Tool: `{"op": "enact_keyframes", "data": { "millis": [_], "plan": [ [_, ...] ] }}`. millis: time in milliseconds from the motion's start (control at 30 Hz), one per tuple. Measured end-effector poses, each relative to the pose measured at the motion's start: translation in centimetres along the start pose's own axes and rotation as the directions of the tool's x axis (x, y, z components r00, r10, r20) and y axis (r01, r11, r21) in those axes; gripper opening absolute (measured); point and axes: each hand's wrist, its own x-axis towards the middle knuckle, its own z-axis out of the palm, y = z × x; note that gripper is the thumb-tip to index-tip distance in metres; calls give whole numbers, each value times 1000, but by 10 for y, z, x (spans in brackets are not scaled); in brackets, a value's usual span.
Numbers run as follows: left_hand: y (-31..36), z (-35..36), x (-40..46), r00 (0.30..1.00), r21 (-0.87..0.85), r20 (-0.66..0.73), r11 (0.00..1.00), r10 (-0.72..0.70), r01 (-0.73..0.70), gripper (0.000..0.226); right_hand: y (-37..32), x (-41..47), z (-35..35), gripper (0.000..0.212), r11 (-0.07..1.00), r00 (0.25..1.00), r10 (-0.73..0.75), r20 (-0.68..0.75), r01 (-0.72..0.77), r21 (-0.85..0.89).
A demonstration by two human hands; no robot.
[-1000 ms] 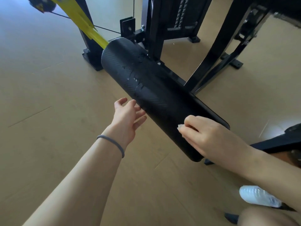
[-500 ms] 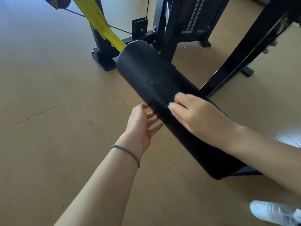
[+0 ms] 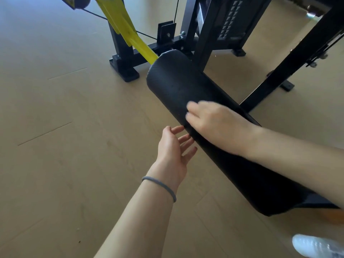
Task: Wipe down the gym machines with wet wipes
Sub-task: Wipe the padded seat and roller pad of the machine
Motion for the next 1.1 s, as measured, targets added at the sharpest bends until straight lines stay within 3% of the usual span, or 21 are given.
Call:
{"op": "enact_keyframes", "data": {
  "millis": [100, 267, 433, 500, 600, 700, 767, 867, 967, 1033, 1100],
  "plan": [
    [-1, -4, -4, 1000, 3, 13, 1000, -21, 21, 44, -11, -49, -14, 29, 997, 989, -71, 133, 74, -17],
    [4, -7, -3, 999, -15, 19, 999, -30, 30, 45, 8, 39, 0, 23, 985, 992, -121, -40, 115, -128],
    [14, -19, 8, 999, -7, 39, 1000, 12, -12, 48, 2, 99, 23, 20, 943, 978, -206, 30, 207, -260],
    [18, -25, 13, 999, -5, 30, 1000, 14, -14, 48, -9, 66, 22, 18, 948, 968, -238, 82, 249, -196],
    [22, -34, 14, 999, 30, -50, 999, 10, -9, 46, -20, 7, 7, 38, 939, 927, -340, 161, 344, 1],
    [28, -37, 14, 995, 11, -90, 1000, 30, -29, 45, -12, 25, -3, 24, 895, 865, -421, 273, 445, -30],
    [28, -35, 13, 996, -1, -86, 1000, 31, -31, 44, -1, 76, -4, 14, 896, 870, -374, 323, 428, -115],
    [24, -32, 12, 996, -4, -82, 1000, 22, -23, 44, 15, 141, -9, 21, 945, 917, -234, 321, 293, -148],
    [22, -25, 10, 998, 8, -66, 1000, 21, -21, 44, 8, 136, -9, 25, 964, 920, -195, 341, 244, -107],
    [20, -21, 12, 999, 3, -50, 1000, 14, -14, 45, -9, 96, -13, 26, 957, 869, -250, 428, 289, -27],
    [19, -18, 15, 999, -9, -34, 1000, 9, -10, 45, -23, 57, -24, 23, 924, 753, -355, 553, 371, 88]
  ]
}}
